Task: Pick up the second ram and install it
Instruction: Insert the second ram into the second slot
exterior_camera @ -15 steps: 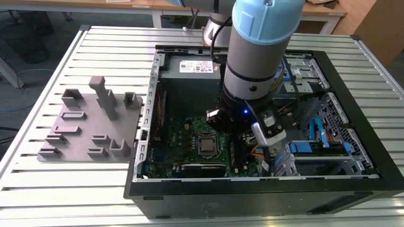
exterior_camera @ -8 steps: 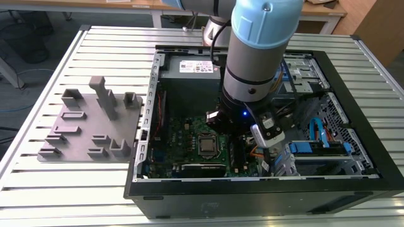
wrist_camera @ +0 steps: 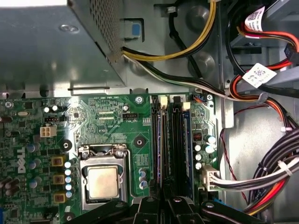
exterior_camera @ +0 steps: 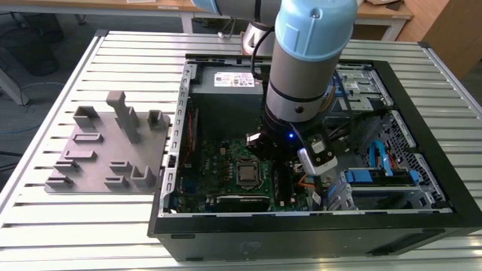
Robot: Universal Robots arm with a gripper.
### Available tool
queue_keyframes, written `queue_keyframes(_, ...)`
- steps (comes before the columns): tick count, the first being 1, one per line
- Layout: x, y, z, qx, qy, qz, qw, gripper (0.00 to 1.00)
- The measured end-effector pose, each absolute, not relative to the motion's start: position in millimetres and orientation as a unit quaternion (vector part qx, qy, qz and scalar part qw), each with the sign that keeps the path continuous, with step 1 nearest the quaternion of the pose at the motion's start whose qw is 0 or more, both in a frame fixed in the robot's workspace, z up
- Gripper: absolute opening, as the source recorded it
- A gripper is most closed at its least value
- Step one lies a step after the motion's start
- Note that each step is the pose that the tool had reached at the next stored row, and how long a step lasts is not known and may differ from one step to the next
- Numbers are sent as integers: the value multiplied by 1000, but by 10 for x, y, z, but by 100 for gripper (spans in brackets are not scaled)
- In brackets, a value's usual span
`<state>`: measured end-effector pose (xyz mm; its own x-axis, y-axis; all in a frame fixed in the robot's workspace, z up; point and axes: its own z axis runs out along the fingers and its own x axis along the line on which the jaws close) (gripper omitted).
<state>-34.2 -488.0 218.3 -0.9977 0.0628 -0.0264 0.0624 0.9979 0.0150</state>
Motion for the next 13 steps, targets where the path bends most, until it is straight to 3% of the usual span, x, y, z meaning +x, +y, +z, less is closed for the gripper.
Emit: queue_keyframes(13,-325,-4866,2159,32,999,0,14,14)
